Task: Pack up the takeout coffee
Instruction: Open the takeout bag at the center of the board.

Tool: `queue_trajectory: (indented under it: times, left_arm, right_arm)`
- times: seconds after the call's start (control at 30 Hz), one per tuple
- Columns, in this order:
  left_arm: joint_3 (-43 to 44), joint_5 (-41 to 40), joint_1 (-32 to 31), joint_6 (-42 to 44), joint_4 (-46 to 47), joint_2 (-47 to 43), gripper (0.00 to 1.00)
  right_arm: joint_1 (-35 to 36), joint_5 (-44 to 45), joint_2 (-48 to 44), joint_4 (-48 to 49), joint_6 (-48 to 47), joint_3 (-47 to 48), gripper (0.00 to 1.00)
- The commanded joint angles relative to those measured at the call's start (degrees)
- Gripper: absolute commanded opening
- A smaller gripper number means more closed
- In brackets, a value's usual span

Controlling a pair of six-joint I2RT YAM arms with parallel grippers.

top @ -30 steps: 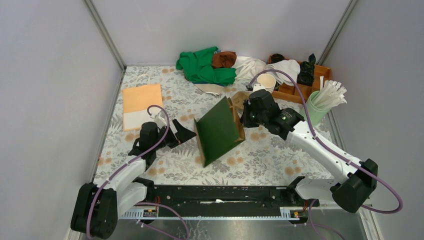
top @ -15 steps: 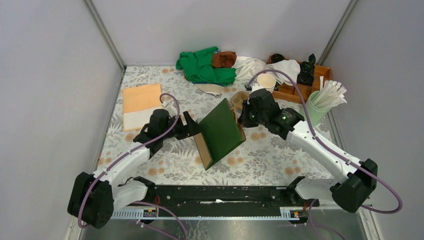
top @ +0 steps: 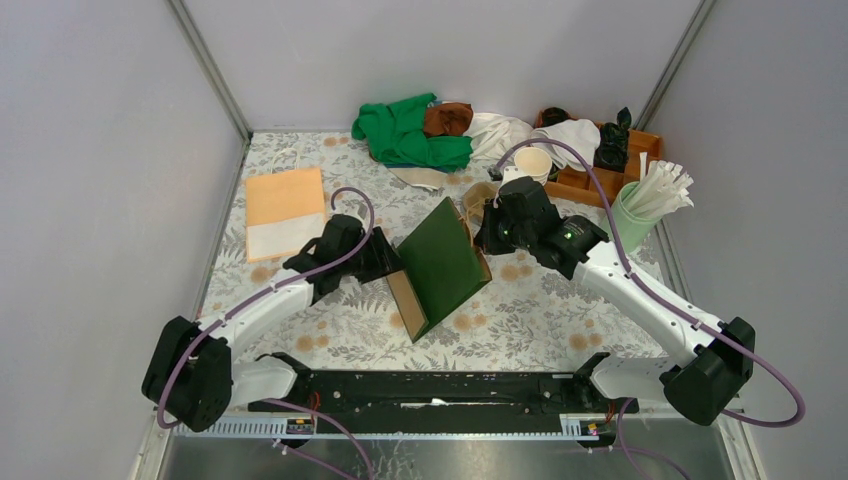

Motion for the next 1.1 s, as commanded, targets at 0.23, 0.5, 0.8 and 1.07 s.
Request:
queue_trajectory:
  times: [0.23, 0.5, 0.8, 1.07]
  left_arm:
    - [1.8, -0.9, -2.4, -1.6, 0.0, 0.8, 0.51]
    - [3.1, -0.6, -4.5, -2.6, -1.3, 0.7, 0.55]
    - [2.0, -1.8, -4.7, -3.0, -3.2, 1.1, 0.29]
    - [-0.7, -1.6, -2.8, -2.2, -3.5, -4.2, 0.0]
  right_arm:
    - [-0.3, -0.5, -1.1, 1.7, -0.4, 1.3, 0.0]
    - [-0.3, -0.8, -0.8, 2.0, -0.1, 1.2, 0.0]
    - [-0.3, 0.0, -1.1, 1.6, 0.1, 1.2, 0.0]
    - [-0.3, 13.4, -3.0, -2.9, 1.0, 2.7, 0.0]
